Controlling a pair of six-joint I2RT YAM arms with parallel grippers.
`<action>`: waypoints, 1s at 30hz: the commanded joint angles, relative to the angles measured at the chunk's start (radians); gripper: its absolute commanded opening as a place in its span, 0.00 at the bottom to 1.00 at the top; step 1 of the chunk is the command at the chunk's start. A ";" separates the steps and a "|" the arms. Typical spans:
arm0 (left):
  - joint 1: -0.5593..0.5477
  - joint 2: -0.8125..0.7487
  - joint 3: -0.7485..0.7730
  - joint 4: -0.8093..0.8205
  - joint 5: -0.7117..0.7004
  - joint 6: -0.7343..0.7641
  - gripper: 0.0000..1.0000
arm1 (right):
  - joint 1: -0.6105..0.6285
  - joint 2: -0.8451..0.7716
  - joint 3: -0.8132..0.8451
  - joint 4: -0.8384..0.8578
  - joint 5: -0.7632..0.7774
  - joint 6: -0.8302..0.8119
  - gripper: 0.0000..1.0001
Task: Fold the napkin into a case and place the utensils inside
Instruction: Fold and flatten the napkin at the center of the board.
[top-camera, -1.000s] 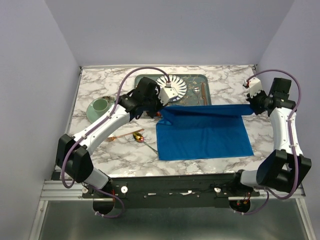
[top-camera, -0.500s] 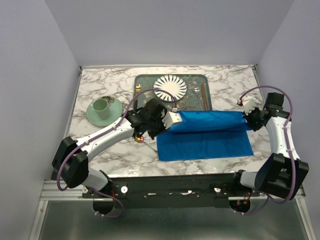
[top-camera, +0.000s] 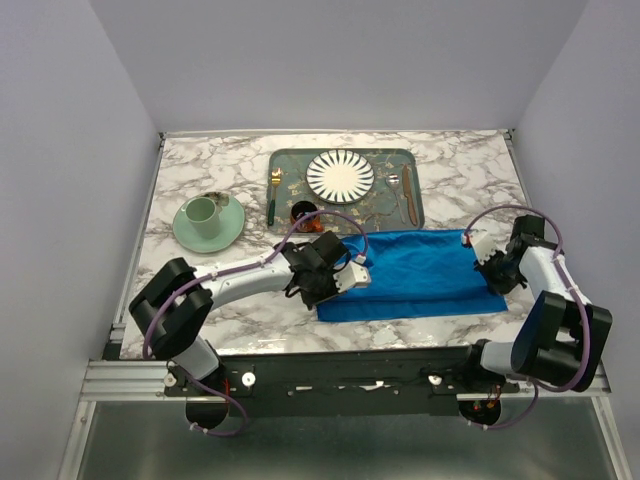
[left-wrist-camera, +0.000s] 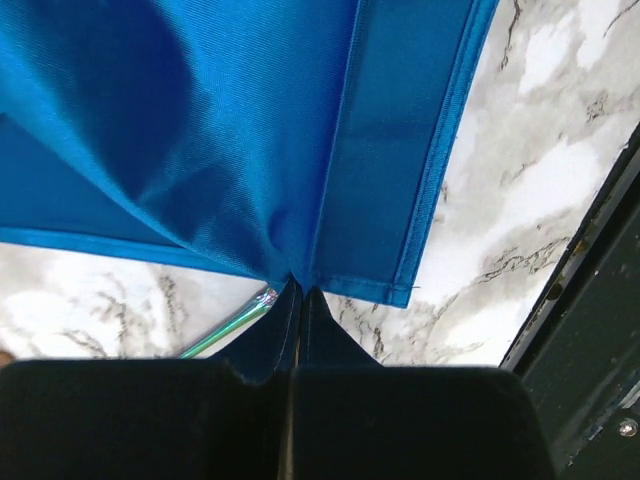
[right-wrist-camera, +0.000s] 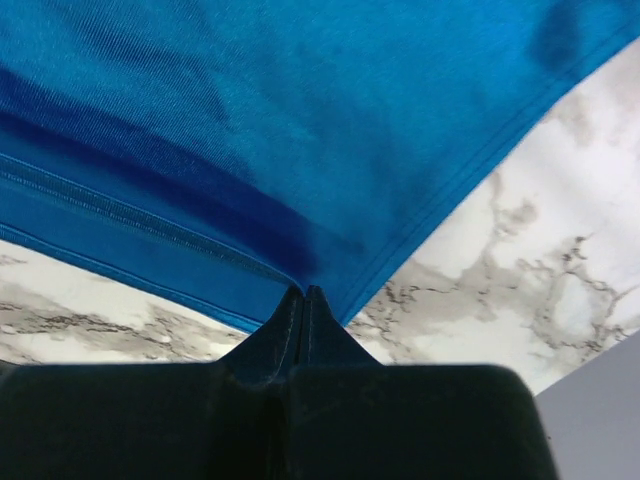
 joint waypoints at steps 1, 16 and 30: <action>-0.024 0.016 -0.025 -0.014 0.020 -0.001 0.00 | -0.009 -0.010 -0.058 0.014 0.100 -0.044 0.01; -0.137 -0.019 0.016 -0.119 0.112 0.012 0.00 | -0.136 -0.142 -0.003 -0.239 0.103 -0.135 0.01; 0.122 -0.248 0.502 -0.228 -0.060 0.006 0.00 | -0.210 -0.146 0.652 -0.272 -0.260 0.131 0.01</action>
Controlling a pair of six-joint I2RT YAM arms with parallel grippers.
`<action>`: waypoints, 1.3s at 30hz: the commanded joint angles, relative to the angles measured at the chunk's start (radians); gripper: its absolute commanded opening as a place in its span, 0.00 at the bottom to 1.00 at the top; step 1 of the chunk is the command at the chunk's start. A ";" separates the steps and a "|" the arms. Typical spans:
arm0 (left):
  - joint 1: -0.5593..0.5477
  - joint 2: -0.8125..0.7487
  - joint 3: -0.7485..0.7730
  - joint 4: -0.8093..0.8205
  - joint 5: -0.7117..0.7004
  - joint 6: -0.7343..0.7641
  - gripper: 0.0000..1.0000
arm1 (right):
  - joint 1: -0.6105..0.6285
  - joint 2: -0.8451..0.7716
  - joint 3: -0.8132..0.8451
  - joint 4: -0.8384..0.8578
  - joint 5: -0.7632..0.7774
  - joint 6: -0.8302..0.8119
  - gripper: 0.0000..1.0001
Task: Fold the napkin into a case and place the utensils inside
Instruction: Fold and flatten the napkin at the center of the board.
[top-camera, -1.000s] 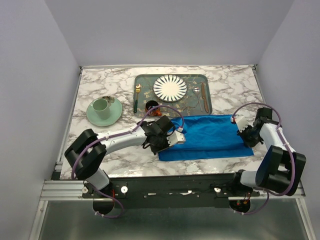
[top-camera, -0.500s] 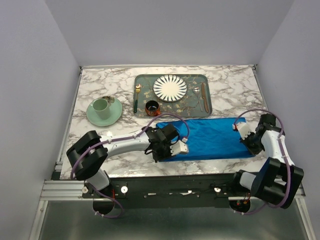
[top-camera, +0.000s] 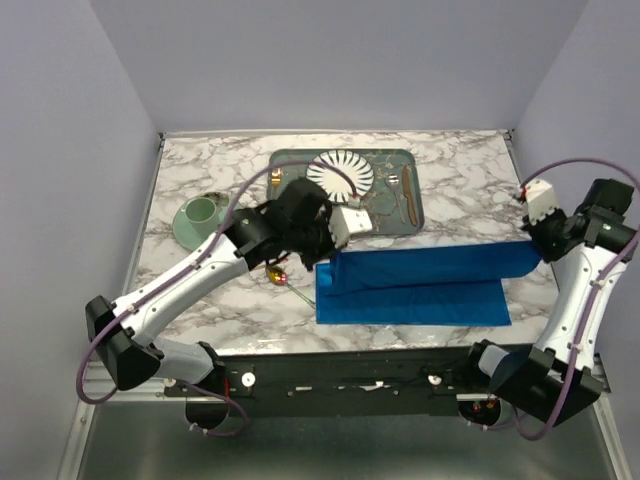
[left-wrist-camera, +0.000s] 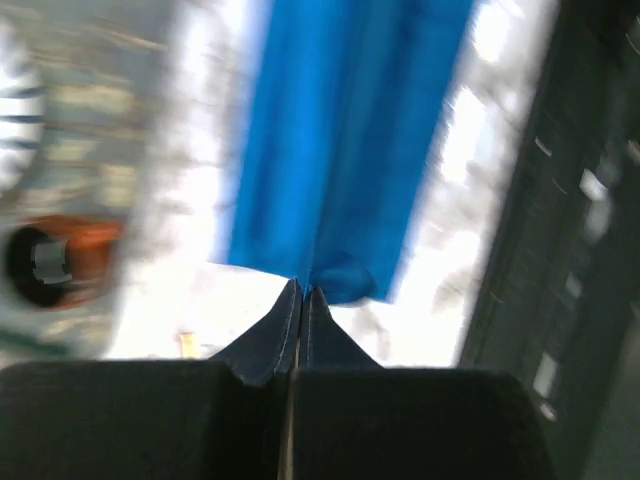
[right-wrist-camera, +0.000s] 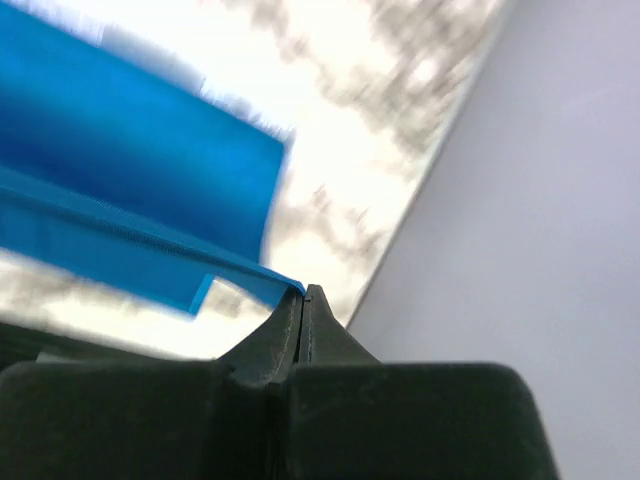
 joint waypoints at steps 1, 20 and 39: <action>0.158 0.016 0.250 0.003 -0.195 0.010 0.00 | -0.007 0.105 0.313 0.145 -0.146 0.242 0.01; 0.241 0.099 -0.041 0.363 -0.260 0.075 0.00 | 0.100 0.153 -0.101 0.361 0.013 0.102 0.01; -0.011 0.317 -0.354 0.313 -0.200 0.041 0.00 | 0.155 0.294 -0.522 0.549 0.260 0.049 0.01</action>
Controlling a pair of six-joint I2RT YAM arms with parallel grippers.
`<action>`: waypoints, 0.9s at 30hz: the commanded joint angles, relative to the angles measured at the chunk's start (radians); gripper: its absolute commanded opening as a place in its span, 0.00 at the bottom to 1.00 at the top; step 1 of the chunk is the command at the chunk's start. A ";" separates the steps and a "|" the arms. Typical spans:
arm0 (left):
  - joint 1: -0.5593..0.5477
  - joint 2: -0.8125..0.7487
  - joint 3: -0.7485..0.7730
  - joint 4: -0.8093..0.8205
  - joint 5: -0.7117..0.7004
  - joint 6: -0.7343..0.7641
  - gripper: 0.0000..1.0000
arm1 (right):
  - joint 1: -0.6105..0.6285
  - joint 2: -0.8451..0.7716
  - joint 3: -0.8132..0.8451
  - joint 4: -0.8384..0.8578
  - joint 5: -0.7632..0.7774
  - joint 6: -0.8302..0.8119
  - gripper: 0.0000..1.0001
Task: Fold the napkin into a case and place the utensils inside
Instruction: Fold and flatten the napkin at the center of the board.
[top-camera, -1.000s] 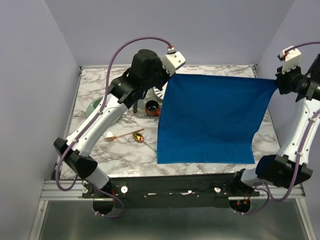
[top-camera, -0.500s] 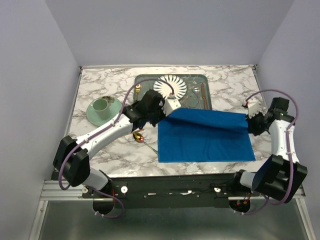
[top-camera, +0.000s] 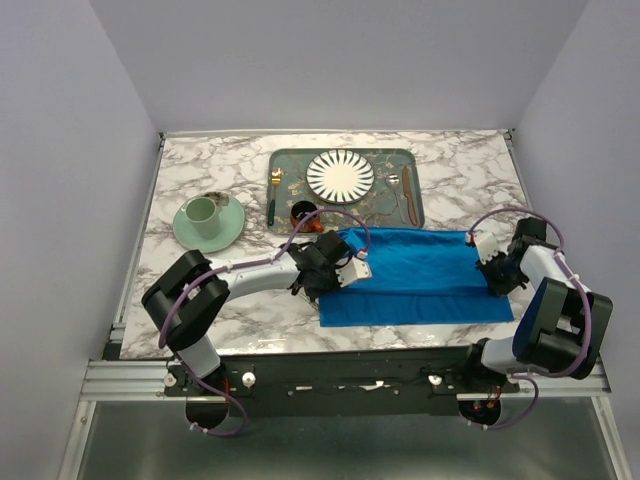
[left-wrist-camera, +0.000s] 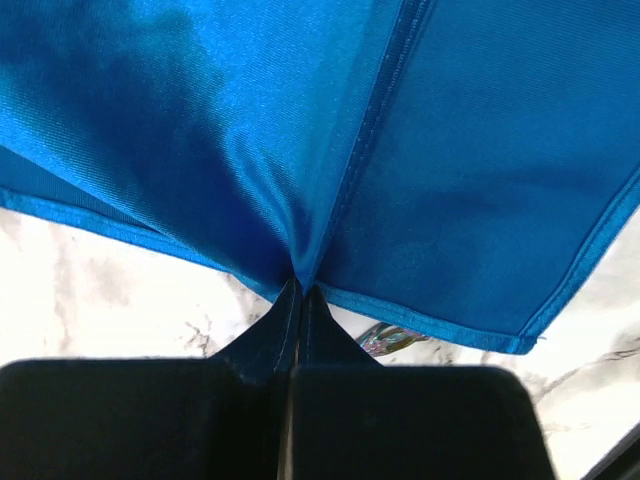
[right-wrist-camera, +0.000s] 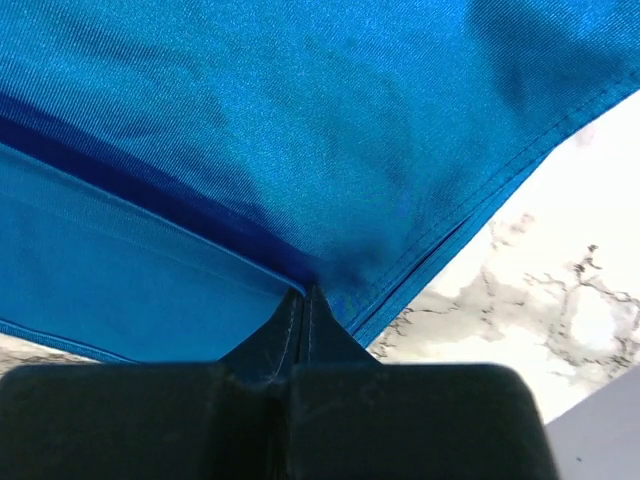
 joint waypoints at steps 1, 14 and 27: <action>-0.059 -0.002 -0.034 -0.057 0.015 -0.004 0.00 | -0.003 0.003 -0.085 0.075 0.146 -0.085 0.01; -0.084 -0.084 -0.005 -0.117 0.038 0.016 0.00 | -0.007 -0.133 -0.053 -0.118 0.116 -0.128 0.01; -0.180 -0.157 0.055 -0.253 0.164 -0.050 0.00 | -0.044 -0.109 0.062 -0.123 0.143 -0.272 0.01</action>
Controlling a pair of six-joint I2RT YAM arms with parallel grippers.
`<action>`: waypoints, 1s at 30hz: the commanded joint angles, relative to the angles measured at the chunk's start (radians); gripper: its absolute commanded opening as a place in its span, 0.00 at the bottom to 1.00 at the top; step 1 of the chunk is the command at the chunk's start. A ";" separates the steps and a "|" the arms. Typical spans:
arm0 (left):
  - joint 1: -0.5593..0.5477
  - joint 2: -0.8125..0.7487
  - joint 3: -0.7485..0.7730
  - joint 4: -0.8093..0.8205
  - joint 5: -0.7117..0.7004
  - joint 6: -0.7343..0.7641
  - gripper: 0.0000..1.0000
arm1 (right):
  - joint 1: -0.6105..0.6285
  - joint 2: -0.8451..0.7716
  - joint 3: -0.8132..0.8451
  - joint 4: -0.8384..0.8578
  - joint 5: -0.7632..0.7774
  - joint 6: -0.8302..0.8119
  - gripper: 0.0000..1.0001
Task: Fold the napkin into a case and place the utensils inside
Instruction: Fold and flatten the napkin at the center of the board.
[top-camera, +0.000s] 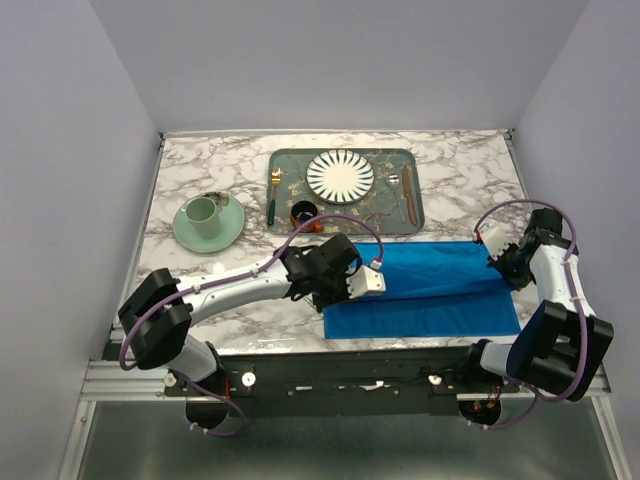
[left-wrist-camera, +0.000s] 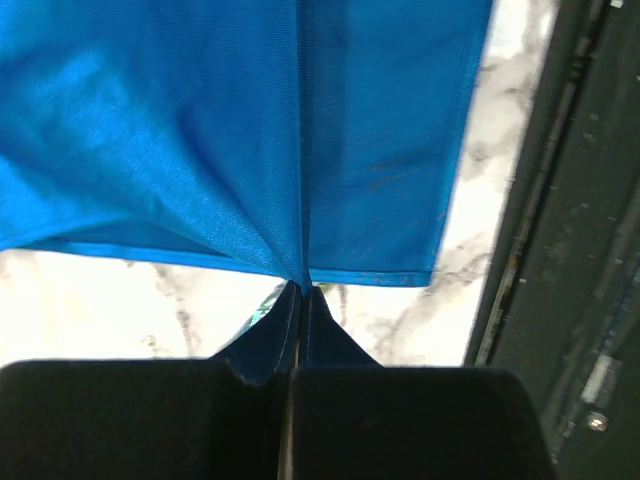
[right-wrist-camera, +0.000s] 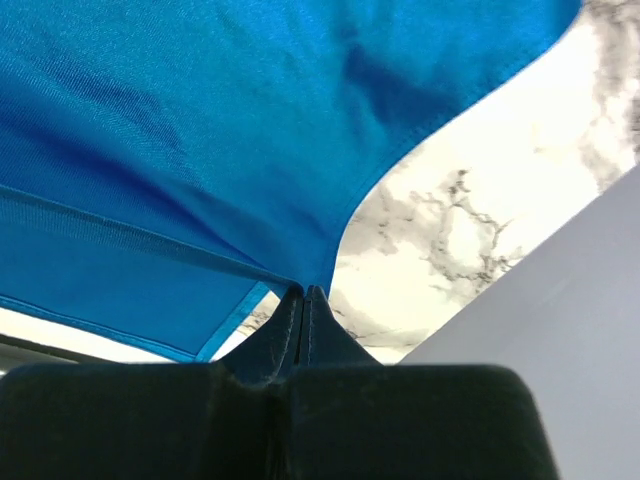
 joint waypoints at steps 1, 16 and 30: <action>-0.063 0.017 -0.031 -0.095 0.050 -0.040 0.00 | -0.025 0.011 -0.061 0.025 0.072 -0.115 0.01; -0.102 0.095 -0.046 -0.070 0.069 -0.069 0.01 | -0.028 0.043 -0.144 0.096 0.122 -0.131 0.01; -0.117 0.077 -0.049 -0.075 0.076 -0.059 0.03 | -0.028 0.048 -0.132 0.088 0.117 -0.139 0.01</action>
